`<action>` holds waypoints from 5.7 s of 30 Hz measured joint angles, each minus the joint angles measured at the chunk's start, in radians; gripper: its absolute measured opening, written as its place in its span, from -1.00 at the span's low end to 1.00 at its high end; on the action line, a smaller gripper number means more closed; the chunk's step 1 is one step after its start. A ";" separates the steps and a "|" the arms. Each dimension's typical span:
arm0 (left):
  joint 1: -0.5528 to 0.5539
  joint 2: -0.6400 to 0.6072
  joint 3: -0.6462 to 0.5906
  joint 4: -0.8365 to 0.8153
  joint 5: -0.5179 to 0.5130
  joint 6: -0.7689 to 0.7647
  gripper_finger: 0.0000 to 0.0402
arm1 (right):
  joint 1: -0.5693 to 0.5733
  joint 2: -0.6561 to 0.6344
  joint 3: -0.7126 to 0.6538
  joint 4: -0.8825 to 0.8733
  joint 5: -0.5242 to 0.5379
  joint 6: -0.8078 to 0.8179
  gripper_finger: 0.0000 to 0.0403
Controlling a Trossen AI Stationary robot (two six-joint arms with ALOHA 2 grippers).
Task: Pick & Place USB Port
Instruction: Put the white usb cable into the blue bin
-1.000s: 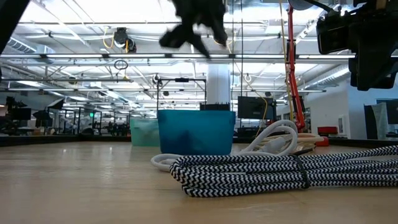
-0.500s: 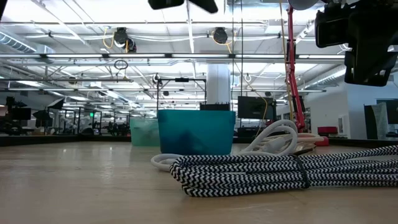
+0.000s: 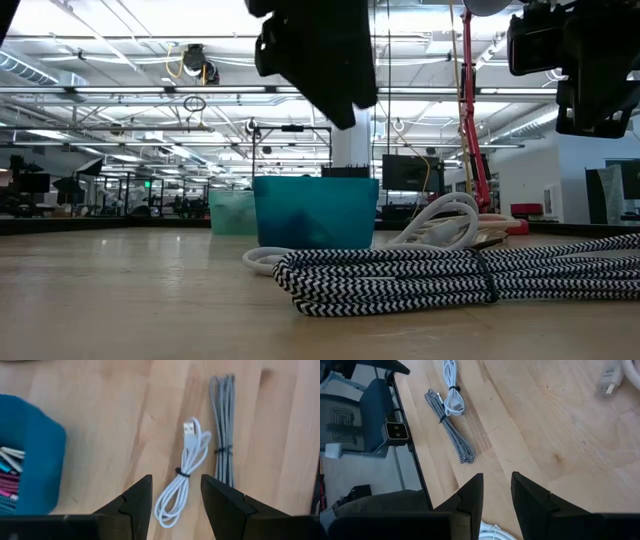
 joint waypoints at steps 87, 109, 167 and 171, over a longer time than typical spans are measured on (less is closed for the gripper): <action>0.063 0.161 -0.001 0.209 0.319 0.048 -0.34 | 0.053 0.000 0.000 0.051 0.054 0.024 -0.56; 0.101 0.153 0.014 0.049 0.175 0.161 0.03 | 0.052 0.000 0.000 0.047 0.058 0.023 -0.56; 0.143 0.084 -0.065 0.351 0.282 -0.235 -0.85 | 0.052 0.000 -0.001 0.044 0.058 0.027 -0.56; 0.158 0.026 -0.066 0.384 0.222 -0.270 -0.88 | 0.052 0.000 -0.001 0.038 0.056 0.027 -0.56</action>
